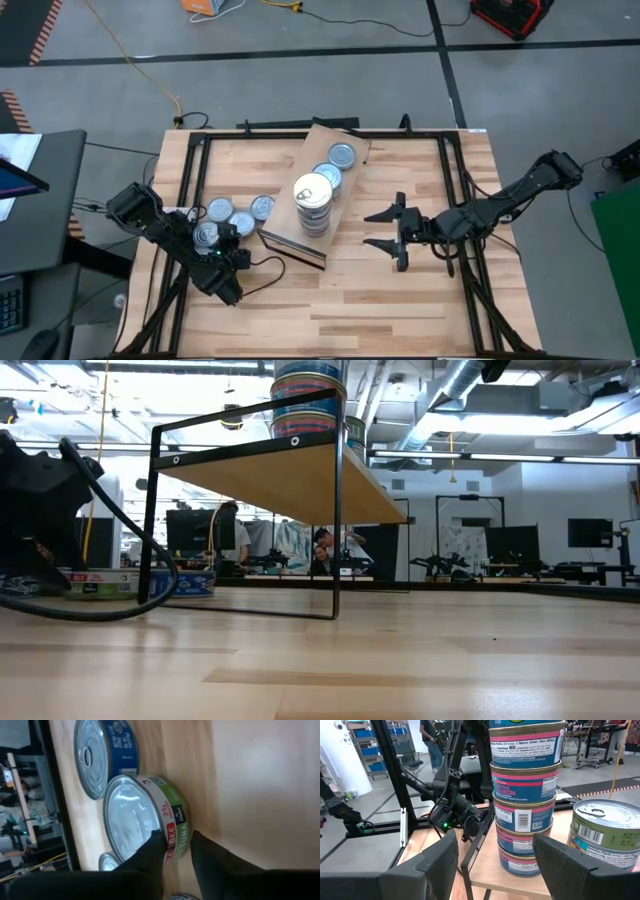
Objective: Stack canned seafood by type on shelf
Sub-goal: Stack the green white tuna can on top of the green white tuna can on the shelf
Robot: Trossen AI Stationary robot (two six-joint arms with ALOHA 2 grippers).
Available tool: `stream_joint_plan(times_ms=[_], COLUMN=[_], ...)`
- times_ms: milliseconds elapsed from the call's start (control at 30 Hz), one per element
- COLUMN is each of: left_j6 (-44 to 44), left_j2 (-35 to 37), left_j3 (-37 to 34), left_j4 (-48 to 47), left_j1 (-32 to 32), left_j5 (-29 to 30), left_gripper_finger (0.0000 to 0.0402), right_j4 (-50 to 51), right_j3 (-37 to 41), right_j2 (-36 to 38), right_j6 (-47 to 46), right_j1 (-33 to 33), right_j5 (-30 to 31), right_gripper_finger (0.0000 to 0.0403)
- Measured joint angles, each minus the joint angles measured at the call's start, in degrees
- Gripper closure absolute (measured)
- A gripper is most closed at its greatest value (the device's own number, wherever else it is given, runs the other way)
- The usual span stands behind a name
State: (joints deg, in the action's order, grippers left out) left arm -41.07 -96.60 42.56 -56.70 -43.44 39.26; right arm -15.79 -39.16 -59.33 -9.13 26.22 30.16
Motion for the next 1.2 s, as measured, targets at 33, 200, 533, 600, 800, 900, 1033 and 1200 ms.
stream_joint_plan(times_ms=[33,200,533,600,800,900,1033,1200], left_j6=[-0.39,-0.07,-3.40,-4.14,-6.12,-10.21,-14.35,-12.22], left_j2=[0.00,0.01,-0.14,-0.17,0.20,0.28,0.29,0.27], left_j3=[-0.02,1.39,5.23,6.99,14.29,17.41,16.37,10.53], left_j4=[-0.12,-0.53,-3.17,-5.07,-13.99,-17.87,-19.12,-19.21], left_j1=[0.04,0.06,0.06,0.06,0.04,0.02,1.60,6.25], left_j5=[0.05,-1.77,-8.55,-9.32,-10.62,-7.83,-2.99,-0.61], left_gripper_finger=[0.0330,0.0387,0.0400,0.0400,0.0401,0.0396,0.0368,0.0328], right_j4=[0.02,0.07,0.26,0.27,0.35,0.51,0.53,0.42], right_j3=[0.00,0.00,0.00,0.00,0.00,0.00,0.00,0.00], right_j2=[0.00,0.00,0.00,0.00,0.00,0.00,0.00,0.00], right_j6=[-0.03,-0.26,-0.50,-0.48,-0.76,-0.94,-0.97,-1.07], right_j1=[0.00,0.00,0.04,0.04,0.02,0.02,0.07,1.76], right_j5=[-0.01,-0.03,-0.06,-0.07,-0.07,-0.10,-0.11,-0.16], right_gripper_finger=[0.0121,0.0121,0.0121,0.0121,0.0121,0.0121,0.0121,0.0121])
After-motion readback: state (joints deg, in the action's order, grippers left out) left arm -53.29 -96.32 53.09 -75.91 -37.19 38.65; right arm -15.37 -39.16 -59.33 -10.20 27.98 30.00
